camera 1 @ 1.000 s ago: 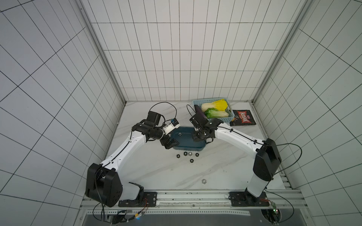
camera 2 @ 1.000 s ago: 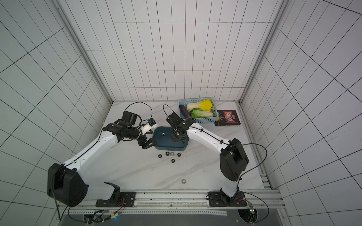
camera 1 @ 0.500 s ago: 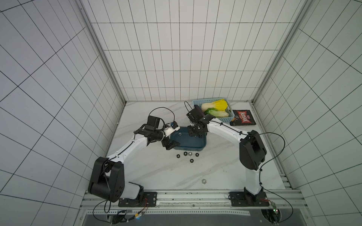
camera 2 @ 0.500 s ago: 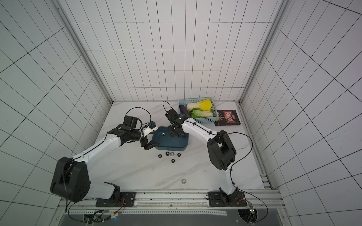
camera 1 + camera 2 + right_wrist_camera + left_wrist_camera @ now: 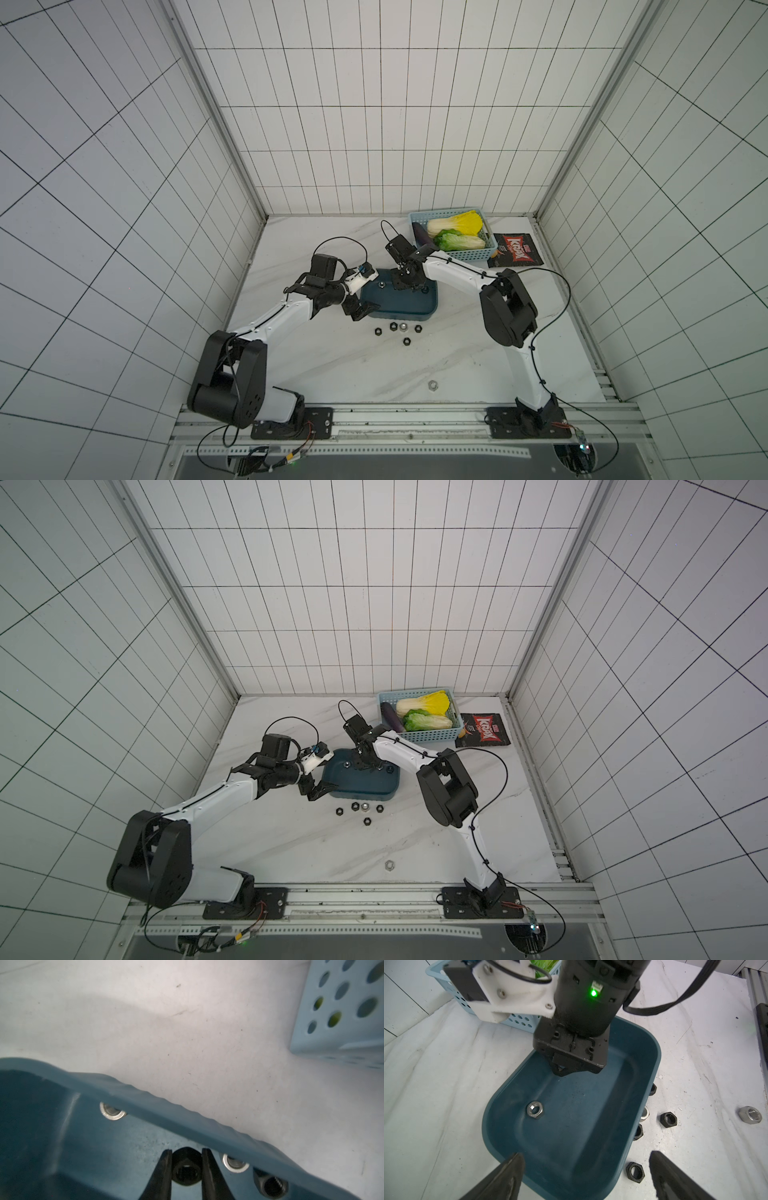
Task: Put the nuts on the desktop into the storage box
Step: Place the nut in the storage box.
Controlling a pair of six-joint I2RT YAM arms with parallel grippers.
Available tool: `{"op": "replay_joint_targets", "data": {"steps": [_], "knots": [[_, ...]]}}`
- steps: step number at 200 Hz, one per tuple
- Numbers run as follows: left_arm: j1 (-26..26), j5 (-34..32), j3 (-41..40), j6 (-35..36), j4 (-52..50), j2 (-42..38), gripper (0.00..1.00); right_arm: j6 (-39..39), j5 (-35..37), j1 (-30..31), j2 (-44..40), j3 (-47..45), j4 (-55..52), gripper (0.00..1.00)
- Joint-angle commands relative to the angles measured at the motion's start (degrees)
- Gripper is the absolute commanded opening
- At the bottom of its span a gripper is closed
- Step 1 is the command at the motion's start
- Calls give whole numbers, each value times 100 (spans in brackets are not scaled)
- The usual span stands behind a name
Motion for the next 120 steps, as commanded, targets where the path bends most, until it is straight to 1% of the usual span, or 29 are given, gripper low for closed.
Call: {"op": "replay_joint_targets", "data": {"steps": [1,37,72,104,120], "knots": [[30,104,-36,81,75,-120,98,144,348,-60,142,237,-52,15],[37,34,-99,90,102,-161,97,204,451,-64,206,244,-52,16],[72,34,-170,99,99,-259,97,287,461,-60,232,202,-52,19],[81,58,-192,108,73,-283,97,320,437,-65,232,180,-57,32],[82,64,-182,108,65,-279,97,320,420,-62,201,180,-70,36]]}}
